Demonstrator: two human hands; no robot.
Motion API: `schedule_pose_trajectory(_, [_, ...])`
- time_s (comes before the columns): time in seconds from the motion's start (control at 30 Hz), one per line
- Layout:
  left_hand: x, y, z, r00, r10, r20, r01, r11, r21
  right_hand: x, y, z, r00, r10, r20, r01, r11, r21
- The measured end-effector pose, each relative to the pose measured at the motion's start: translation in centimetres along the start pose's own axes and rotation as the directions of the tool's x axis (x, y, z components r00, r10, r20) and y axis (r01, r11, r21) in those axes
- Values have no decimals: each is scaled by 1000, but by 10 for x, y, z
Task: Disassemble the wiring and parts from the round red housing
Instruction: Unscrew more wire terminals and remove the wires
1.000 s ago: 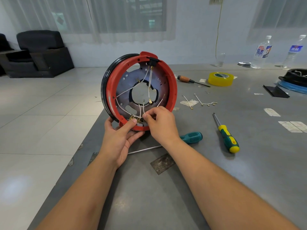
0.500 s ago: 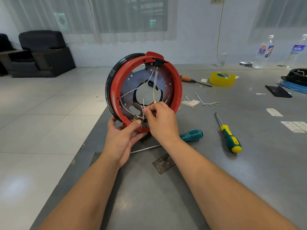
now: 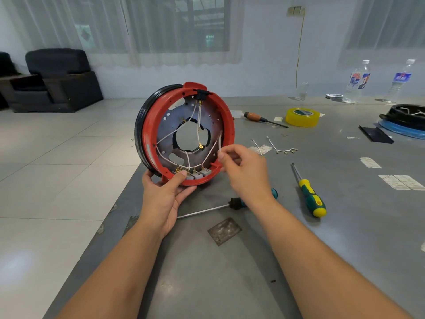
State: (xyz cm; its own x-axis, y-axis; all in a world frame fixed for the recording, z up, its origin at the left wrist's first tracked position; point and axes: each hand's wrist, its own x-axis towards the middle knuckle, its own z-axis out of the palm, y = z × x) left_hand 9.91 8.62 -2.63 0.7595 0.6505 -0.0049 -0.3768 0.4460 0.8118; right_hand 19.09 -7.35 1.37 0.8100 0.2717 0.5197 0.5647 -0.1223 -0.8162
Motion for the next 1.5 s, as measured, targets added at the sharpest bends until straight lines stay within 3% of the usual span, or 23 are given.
schedule_pose_trajectory(0.1, [2,0,-1,1000,-6,-10,6,1000,-11,15,9,-23,988,99,-120,-101,995,-15])
schedule_pose_trajectory(0.33, [0,0,-1,1000,2,3,-2,1000,10,68,44,-62,889,455,-59,-452,845,-288])
schedule_pose_trajectory(0.53, [2,-3,-1,1000,17,-5,-17,1000,24,117,77,-71,843,515,-156,-512,679,-527])
schedule_pose_trajectory(0.7, [8,-9,-5,999,41,-22,-40,998,45,141,99,-65,816,544,-196,-537,587,-606])
schedule_pose_trajectory(1.03, [13,-13,-9,998,60,-32,-58,996,63,160,116,-49,824,517,-232,-524,541,-657])
schedule_pose_trajectory(1.23, [11,-11,-8,999,51,-18,-50,997,50,152,105,-61,829,514,-220,-524,577,-627])
schedule_pose_trajectory(1.37, [10,-9,-7,999,39,-10,-39,999,33,121,74,-64,887,461,25,-345,699,-626])
schedule_pose_trajectory(1.5, [8,-6,-5,1000,20,-3,-20,1000,12,55,40,-59,917,259,302,-41,815,-578])
